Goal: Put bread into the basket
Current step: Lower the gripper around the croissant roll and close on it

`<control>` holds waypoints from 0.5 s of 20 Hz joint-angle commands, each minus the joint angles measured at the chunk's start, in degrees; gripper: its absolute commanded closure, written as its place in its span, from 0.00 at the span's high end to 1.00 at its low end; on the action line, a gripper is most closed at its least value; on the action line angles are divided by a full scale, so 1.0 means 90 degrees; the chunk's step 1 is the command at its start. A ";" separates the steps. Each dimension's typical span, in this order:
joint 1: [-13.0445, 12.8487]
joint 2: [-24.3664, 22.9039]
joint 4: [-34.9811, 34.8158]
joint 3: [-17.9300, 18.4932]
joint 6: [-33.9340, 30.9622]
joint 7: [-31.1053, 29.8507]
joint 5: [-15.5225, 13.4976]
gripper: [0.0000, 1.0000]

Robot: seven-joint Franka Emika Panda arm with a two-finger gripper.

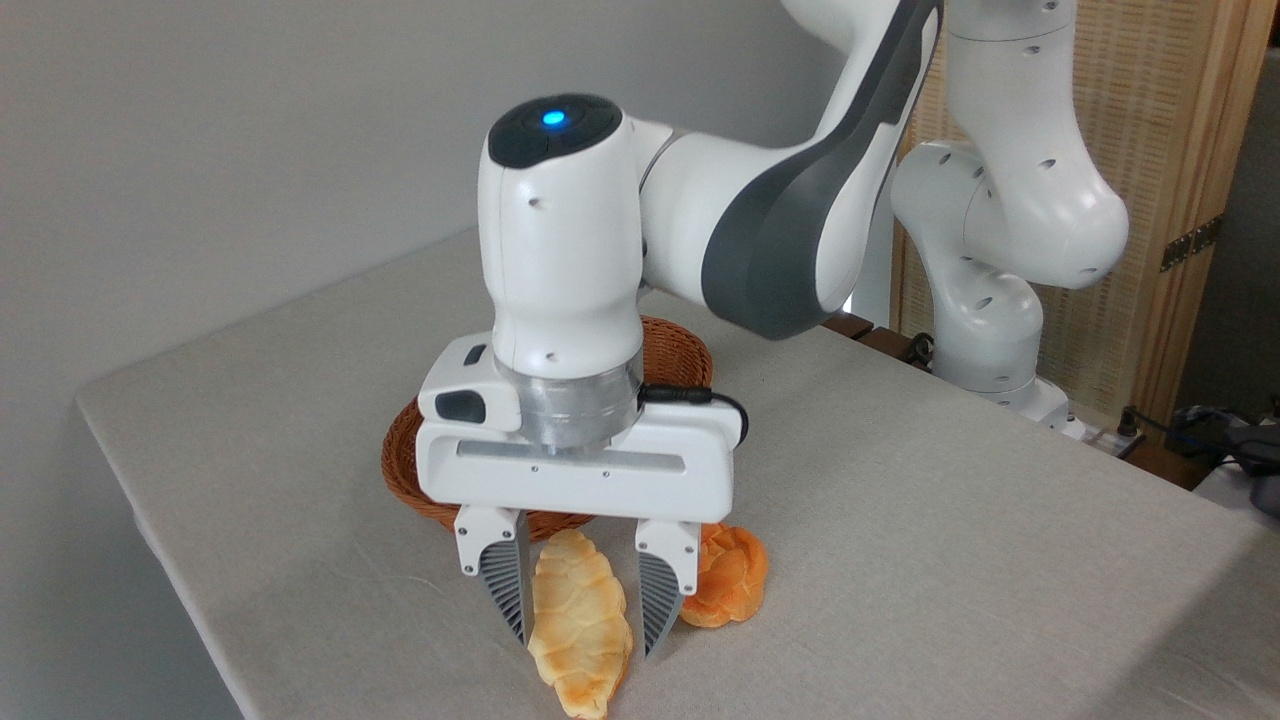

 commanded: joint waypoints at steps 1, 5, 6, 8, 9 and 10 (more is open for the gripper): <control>-0.0074 0.0093 -0.0047 -0.0010 0.0354 -0.0050 0.0055 1.00; -0.0103 0.0161 -0.0037 -0.0156 0.0423 -0.0090 -0.0004 1.00; -0.0103 0.0200 -0.0037 -0.0166 0.0423 -0.0090 0.0006 1.00; -0.0113 0.0220 -0.0047 -0.0176 0.0413 -0.0080 0.0055 1.00; -0.0113 0.0220 -0.0047 -0.0186 0.0403 -0.0061 0.0055 1.00; -0.0113 0.0229 -0.0047 -0.0215 0.0384 -0.0031 0.0065 1.00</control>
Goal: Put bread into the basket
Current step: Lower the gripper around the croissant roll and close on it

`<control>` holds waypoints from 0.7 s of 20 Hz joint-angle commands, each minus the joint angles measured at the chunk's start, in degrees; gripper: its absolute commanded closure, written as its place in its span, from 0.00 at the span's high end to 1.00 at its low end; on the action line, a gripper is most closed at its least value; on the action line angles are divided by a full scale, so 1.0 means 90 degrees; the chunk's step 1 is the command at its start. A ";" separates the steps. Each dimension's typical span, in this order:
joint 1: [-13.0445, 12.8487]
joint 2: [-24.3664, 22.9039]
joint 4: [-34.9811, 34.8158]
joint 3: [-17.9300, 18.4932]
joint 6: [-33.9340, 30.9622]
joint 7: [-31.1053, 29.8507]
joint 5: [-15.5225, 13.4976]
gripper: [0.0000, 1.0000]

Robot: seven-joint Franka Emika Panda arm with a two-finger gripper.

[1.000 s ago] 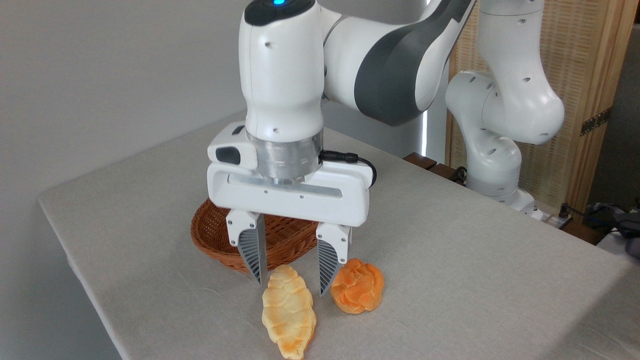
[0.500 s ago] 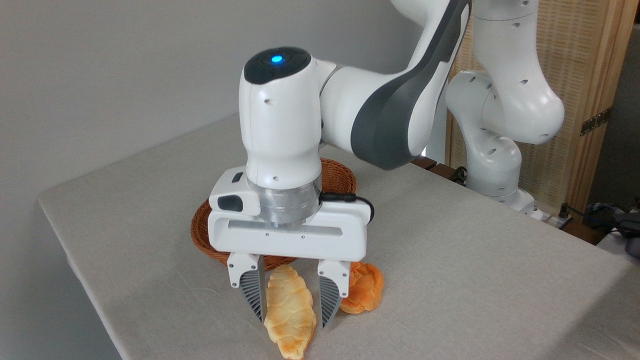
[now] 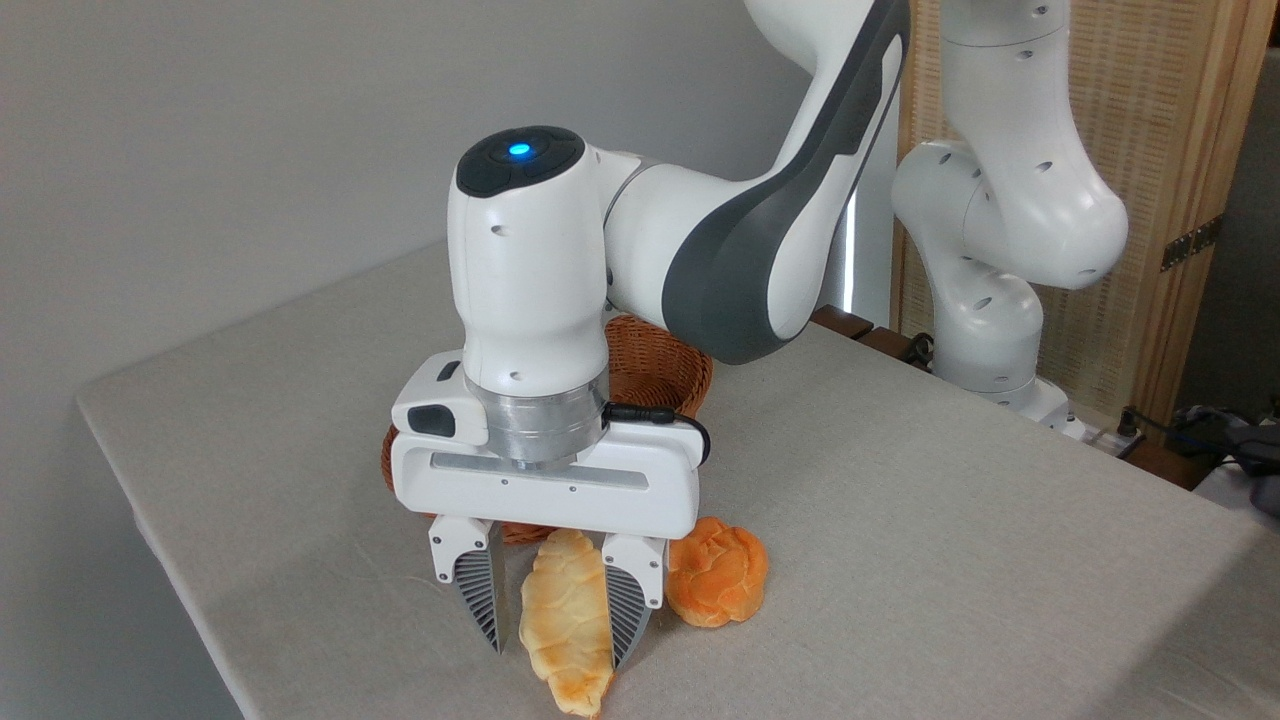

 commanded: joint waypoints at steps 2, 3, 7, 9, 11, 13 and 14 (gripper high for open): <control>-0.0036 -0.0005 -0.0056 -0.0035 0.0066 -0.0011 0.0081 1.00; -0.0036 -0.0005 -0.0056 -0.0035 0.0056 0.0047 0.0081 1.00; -0.0036 -0.0014 -0.0115 -0.0026 0.0027 0.0486 0.0091 0.99; -0.0027 -0.0014 -0.0125 -0.0026 -0.0099 0.0730 0.0188 0.94; 0.0012 -0.0024 -0.0115 -0.0006 -0.0431 0.1042 0.0374 1.00; 0.0013 -0.0034 -0.0115 0.0013 -0.0549 0.1287 0.0394 1.00; 0.0013 -0.0034 -0.0115 0.0013 -0.0559 0.1307 0.0394 1.00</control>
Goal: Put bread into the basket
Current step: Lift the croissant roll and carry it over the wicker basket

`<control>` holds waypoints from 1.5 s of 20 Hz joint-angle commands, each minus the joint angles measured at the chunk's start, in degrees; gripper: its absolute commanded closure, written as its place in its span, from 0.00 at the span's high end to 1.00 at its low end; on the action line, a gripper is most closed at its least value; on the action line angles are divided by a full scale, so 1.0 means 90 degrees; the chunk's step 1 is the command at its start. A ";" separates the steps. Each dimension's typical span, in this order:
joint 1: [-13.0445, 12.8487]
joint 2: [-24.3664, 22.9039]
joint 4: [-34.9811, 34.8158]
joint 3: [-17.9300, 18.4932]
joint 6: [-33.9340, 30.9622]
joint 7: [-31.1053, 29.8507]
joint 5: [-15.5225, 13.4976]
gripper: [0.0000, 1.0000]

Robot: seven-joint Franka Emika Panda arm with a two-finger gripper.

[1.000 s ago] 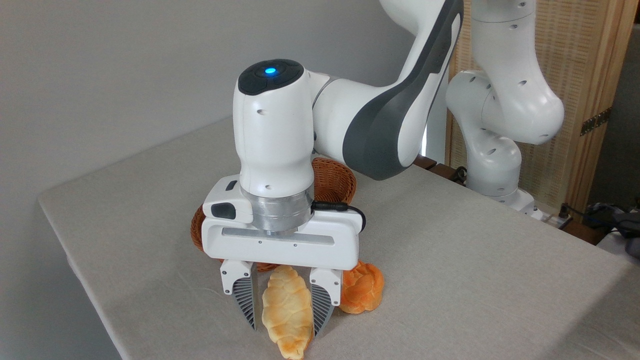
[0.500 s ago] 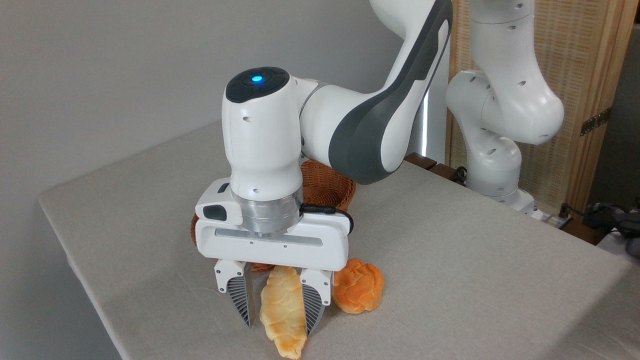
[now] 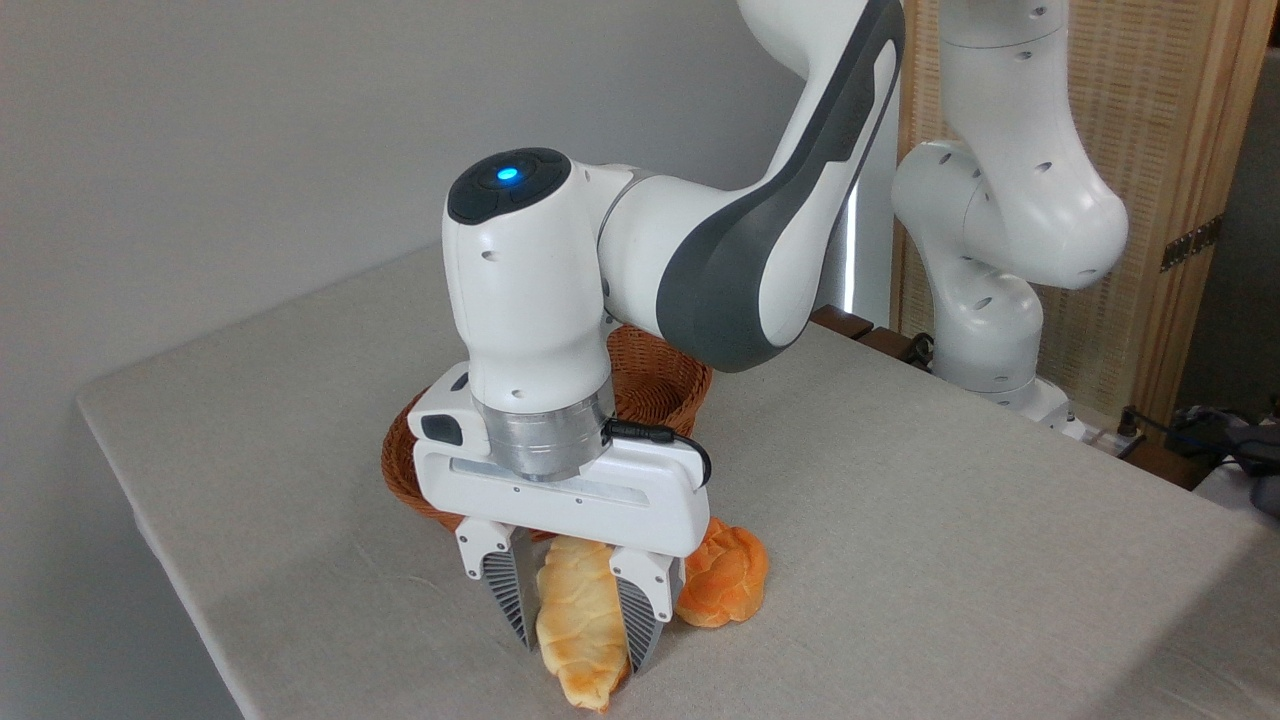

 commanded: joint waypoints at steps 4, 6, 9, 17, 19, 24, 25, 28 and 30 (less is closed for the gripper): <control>-0.0020 -0.0062 -0.0045 0.0035 -0.0228 0.0283 0.0113 0.82; -0.0010 -0.0062 -0.0036 0.0035 -0.0219 0.0302 0.0113 0.55; -0.0010 -0.0062 -0.0016 0.0005 -0.0131 0.0293 0.0104 0.49; -0.0010 -0.0131 0.0139 0.0034 -0.0121 0.0302 0.0104 0.47; -0.0001 -0.0169 0.0345 0.0064 -0.0121 0.0303 0.0065 0.46; 0.0009 -0.0267 0.0384 0.0103 -0.0111 0.0439 0.0045 0.43; 0.0019 -0.0267 0.0500 0.0103 -0.0111 0.0439 0.0026 0.43; 0.0029 -0.0345 0.0862 0.0181 -0.0111 0.0420 -0.0081 0.43; 0.0029 -0.0443 0.1018 0.0181 -0.0111 0.0430 -0.0315 0.44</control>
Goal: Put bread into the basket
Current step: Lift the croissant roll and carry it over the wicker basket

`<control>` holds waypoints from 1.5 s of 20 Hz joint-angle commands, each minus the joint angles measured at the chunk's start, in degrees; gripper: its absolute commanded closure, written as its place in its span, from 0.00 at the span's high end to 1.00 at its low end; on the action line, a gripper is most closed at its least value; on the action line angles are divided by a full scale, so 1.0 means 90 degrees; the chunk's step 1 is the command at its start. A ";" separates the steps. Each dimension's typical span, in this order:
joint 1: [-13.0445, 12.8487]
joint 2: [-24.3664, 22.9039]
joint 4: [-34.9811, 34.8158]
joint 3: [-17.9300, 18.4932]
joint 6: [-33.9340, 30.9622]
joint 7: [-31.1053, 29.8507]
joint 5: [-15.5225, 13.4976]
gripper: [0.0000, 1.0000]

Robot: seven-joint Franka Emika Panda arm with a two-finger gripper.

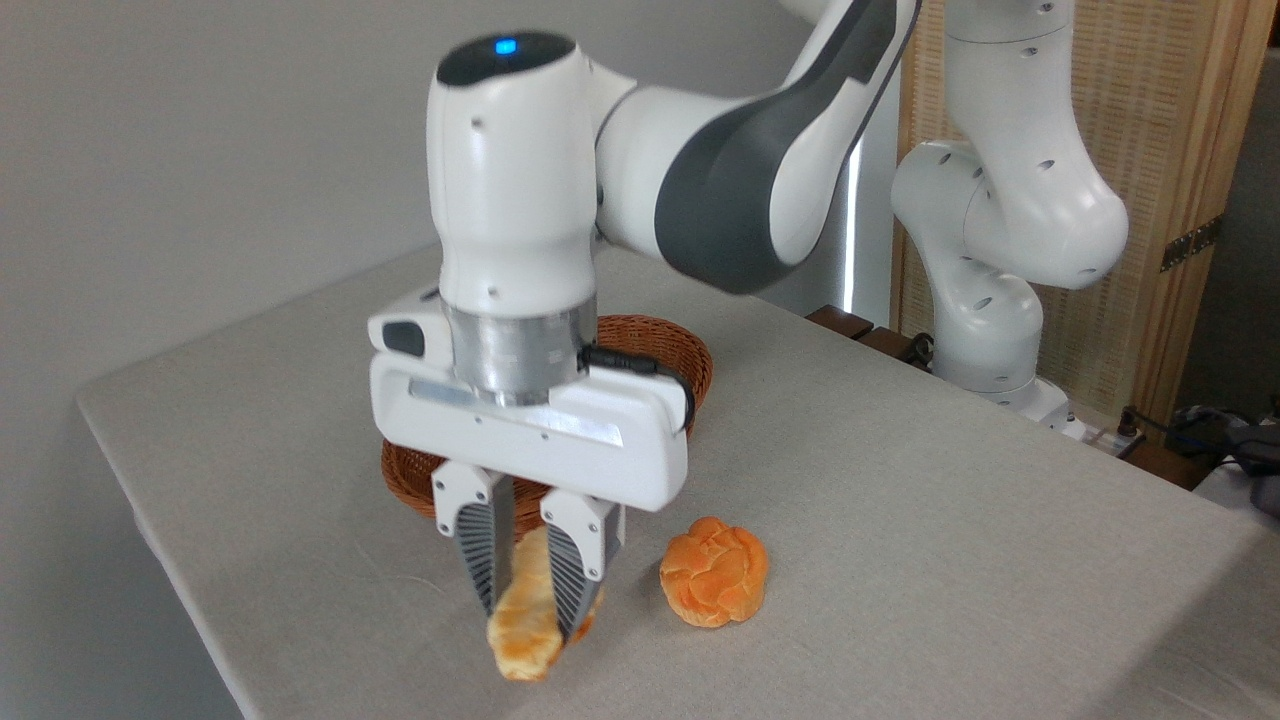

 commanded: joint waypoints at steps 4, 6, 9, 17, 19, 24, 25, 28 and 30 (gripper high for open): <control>-0.0023 -0.0481 0.0340 0.0000 -0.0098 0.0118 -0.0584 0.47; -0.0082 -0.0648 0.0340 -0.0126 -0.0185 0.0090 -0.0604 0.47; -0.0091 -0.0804 0.0330 -0.0565 -0.0564 0.0089 -0.0604 0.47; -0.0091 -0.0824 0.0262 -0.1581 -0.1951 0.0226 -0.0526 0.58; -0.0092 -0.0815 0.0164 -0.1825 -0.2245 0.0265 -0.0506 0.60; -0.0092 -0.0785 0.0066 -0.2129 -0.2637 0.0314 -0.0497 1.00; -0.0092 -0.0776 0.0066 -0.2168 -0.2637 0.0304 -0.0439 1.00; -0.0111 -0.0756 0.0017 -0.2285 -0.2627 0.0304 -0.0273 1.00; -0.0111 -0.0746 0.0017 -0.2286 -0.2627 0.0294 -0.0214 1.00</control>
